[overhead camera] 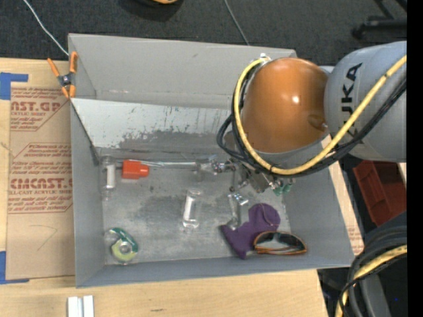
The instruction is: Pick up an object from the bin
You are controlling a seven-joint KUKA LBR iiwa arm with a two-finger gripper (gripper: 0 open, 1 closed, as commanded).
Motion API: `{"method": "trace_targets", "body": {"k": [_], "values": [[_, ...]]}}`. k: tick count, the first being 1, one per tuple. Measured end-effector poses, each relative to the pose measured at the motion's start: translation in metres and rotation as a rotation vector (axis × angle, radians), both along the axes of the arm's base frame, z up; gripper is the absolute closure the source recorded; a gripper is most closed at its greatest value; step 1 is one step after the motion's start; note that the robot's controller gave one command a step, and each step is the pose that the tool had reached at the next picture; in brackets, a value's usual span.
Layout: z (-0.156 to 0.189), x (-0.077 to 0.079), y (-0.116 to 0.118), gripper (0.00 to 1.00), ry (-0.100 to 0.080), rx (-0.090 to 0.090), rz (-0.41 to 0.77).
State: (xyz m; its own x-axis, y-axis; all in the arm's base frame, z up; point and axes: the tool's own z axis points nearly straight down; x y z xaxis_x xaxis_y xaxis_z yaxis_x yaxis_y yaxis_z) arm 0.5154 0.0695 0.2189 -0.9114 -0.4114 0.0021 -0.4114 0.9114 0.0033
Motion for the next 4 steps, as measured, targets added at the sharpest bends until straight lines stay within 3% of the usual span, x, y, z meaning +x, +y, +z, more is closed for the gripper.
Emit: {"method": "trace_targets", "body": {"k": [1,2,3,4], "values": [[0.026,-0.002,-0.012,0.00,-0.006,0.001,-0.004],[-0.072,-0.017,-0.097,0.00,-0.002,0.001,0.123],[-0.012,-0.033,-0.100,0.00,-0.012,0.002,-0.040],[-0.080,-0.018,-0.106,0.00,-0.012,0.001,0.256]]}}
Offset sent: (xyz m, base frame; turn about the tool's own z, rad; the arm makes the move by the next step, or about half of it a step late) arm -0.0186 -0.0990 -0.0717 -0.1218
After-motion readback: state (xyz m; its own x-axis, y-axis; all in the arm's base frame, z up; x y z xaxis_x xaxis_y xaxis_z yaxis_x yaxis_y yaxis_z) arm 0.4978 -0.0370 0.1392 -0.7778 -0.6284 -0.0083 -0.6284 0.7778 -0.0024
